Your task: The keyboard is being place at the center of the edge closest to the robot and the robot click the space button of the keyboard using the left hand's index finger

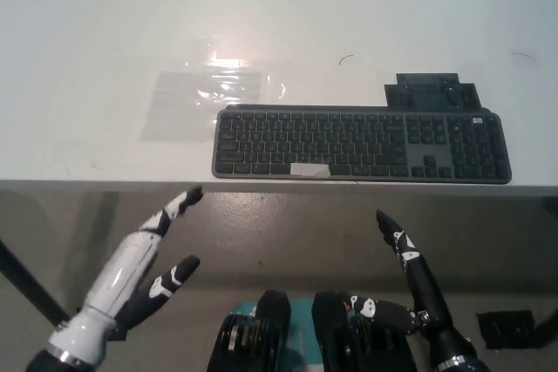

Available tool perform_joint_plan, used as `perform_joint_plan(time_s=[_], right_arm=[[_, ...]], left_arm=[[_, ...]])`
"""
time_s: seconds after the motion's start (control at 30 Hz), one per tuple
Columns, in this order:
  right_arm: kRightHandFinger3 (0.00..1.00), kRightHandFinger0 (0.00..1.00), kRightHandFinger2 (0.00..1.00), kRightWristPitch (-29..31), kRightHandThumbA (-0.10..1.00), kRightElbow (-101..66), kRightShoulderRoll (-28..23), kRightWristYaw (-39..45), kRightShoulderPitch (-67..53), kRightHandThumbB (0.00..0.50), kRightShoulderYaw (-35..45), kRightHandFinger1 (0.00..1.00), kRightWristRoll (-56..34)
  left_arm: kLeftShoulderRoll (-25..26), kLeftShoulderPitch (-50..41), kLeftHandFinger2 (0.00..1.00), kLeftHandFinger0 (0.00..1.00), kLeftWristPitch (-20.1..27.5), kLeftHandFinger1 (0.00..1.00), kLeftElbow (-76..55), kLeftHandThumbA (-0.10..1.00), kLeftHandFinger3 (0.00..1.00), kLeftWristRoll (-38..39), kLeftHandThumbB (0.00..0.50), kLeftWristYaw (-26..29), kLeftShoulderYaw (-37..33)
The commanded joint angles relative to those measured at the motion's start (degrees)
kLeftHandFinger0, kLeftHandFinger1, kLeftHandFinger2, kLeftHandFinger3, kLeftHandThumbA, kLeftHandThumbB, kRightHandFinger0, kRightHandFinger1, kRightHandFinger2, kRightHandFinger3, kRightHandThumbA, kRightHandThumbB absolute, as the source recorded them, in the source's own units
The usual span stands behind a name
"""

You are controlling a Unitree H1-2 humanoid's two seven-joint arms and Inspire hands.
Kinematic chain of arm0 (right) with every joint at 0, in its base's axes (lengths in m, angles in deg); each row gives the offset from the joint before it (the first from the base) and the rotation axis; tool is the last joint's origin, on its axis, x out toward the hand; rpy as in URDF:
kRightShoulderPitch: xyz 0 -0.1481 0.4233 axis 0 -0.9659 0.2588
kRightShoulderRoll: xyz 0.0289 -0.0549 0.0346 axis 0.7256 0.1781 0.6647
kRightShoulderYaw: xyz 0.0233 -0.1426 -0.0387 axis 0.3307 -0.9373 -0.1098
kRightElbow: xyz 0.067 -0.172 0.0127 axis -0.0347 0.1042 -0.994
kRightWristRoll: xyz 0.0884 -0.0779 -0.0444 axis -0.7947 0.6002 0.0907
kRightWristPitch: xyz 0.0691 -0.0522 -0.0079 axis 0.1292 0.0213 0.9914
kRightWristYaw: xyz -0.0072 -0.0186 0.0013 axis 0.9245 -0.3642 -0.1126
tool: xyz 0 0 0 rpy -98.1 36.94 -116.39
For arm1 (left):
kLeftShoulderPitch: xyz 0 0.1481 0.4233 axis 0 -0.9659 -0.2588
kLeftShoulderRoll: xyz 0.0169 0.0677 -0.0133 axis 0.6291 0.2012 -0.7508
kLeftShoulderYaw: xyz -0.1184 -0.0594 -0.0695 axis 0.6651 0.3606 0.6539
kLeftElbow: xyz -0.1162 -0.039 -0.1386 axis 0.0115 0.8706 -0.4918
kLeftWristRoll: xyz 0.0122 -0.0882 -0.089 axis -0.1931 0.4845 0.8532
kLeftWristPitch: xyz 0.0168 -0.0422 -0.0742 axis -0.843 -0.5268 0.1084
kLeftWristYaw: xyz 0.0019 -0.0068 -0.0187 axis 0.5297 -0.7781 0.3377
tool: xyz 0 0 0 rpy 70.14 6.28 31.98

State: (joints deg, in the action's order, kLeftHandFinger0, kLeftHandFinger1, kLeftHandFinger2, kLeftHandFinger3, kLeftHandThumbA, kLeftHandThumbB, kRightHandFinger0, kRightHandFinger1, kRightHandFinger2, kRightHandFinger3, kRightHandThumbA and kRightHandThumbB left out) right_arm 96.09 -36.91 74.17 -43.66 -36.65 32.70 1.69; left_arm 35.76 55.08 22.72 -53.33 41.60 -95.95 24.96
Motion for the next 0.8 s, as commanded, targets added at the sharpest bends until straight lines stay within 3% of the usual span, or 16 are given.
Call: perform_joint_plan(time_s=[0.0, 0.03, 0.07, 0.1, 0.2, 0.33, 0.37, 0.77], right_arm=[[1.0, 1.0, 1.0, 5.3, 1.0, -0.4, 0.2, -1.2, 1.7, 0.394, -0.6, 1.0, 0.8], [1.0, 1.0, 1.0, 5.3, 1.0, -0.4, 0.2, -1.2, 1.7, 0.394, -0.6, 1.0, 0.8], [1.0, 1.0, 1.0, 5.3, 1.0, -0.3, 0.2, -1.3, 1.8, 0.386, -0.6, 1.0, 0.7], [1.0, 1.0, 1.0, 5.3, 1.0, -0.4, 0.3, -1.3, 1.7, 0.383, -0.7, 1.0, 0.7], [1.0, 1.0, 1.0, 5.3, 1.0, -0.6, 0.2, -1.0, 1.5, 0.374, -0.7, 1.0, 0.5], [1.0, 1.0, 1.0, 5.3, 1.0, -0.6, 0.4, -1.4, 1.6, 0.382, -0.5, 1.0, 0.6], [1.0, 1.0, 1.0, 5.3, 1.0, -0.9, 0.4, -1.6, 1.6, 0.38, -0.5, 1.0, 1.0], [1.0, 1.0, 1.0, 5.3, 1.0, -1.2, 0.5, -1.8, 2.7, 0.411, 0.0, 1.0, 1.2]], left_arm=[[2.3, 7.2, 0.2, 0.01, -7.5, 0.0, -18.2, 1.0, 1.0, -9.4, 0.488, -6.9, 1.4], [2.4, 7.4, 0.16, 0.0, -7.8, 0.0, -18.5, 1.0, 1.0, -9.5, 0.484, -7.0, 1.3], [1.2, 10.4, 0.01, 0.0, -9.0, 0.0, -19.7, 1.0, 1.0, -11.6, 0.496, -8.0, 0.7], [1.0, 11.5, 0.0, 0.0, -9.3, 0.0, -19.9, 1.0, 1.0, -12.2, 0.5, -8.4, 0.4], [-0.2, 16.9, 0.0, 0.0, -11.1, 0.0, -17.6, 1.0, 1.0, -15.9, 0.433, -10.7, -1.8], [-0.8, 21.6, 0.01, 0.0, -13.8, 0.0, -13.0, 1.0, 1.0, -18.6, 0.404, -13.1, -4.0], [-1.3, 23.2, 0.0, 0.0, -14.4, 0.0, -10.5, 1.0, 1.0, -19.0, 0.374, -13.4, -4.8], [-5.3, 30.7, 0.09, 0.04, -19.7, 0.09, 4.9, 1.0, 1.0, -23.6, 0.364, -15.3, -10.7]])
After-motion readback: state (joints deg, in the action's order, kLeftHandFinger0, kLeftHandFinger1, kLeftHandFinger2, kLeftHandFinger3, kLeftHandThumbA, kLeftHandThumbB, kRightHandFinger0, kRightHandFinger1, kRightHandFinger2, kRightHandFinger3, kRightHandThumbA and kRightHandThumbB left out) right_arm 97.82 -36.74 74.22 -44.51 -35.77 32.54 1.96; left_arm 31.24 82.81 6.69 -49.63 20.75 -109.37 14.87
